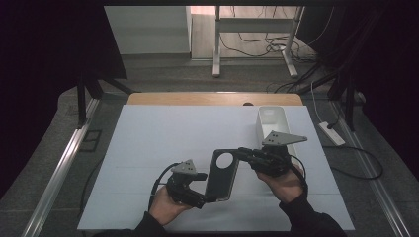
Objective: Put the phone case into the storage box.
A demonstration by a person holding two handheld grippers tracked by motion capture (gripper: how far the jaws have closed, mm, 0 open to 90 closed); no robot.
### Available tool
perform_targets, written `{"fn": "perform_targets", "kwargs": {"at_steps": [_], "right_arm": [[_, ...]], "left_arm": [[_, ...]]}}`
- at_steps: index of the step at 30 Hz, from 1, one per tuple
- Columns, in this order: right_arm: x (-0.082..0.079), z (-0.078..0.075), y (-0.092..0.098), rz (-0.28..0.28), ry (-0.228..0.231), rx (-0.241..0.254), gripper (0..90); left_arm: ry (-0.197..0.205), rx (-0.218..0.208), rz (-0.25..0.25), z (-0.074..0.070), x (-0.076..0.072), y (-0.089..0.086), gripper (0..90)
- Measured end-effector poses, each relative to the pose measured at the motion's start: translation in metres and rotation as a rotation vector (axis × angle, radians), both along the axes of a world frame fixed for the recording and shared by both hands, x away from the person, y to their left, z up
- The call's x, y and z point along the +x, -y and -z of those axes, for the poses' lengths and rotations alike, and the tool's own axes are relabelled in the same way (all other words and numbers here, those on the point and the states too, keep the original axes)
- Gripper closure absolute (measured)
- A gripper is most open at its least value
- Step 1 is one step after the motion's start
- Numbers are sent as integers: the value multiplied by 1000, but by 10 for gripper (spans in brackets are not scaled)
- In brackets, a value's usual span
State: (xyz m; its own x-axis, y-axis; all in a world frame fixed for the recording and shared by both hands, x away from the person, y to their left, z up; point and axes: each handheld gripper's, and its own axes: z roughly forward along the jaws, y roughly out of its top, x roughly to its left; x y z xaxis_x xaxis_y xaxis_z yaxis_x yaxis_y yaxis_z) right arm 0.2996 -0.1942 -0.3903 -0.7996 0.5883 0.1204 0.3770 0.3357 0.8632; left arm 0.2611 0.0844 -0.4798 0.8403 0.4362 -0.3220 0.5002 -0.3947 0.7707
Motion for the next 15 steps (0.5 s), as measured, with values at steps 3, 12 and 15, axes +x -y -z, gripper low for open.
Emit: {"fn": "perform_targets", "kwargs": {"at_steps": [3, 12, 15], "right_arm": [[1, -1, 1, 7, -2, -5, 798], [6, -3, 0, 16, -3, -14, 797], [10, -7, 2, 24, -3, -14, 797]], "left_arm": [[5, -11, -2, -3, -2, -4, 85], [13, -14, -41, -3, -10, -25, 62], [20, -8, -68, -1, -13, -38, 52]]}}
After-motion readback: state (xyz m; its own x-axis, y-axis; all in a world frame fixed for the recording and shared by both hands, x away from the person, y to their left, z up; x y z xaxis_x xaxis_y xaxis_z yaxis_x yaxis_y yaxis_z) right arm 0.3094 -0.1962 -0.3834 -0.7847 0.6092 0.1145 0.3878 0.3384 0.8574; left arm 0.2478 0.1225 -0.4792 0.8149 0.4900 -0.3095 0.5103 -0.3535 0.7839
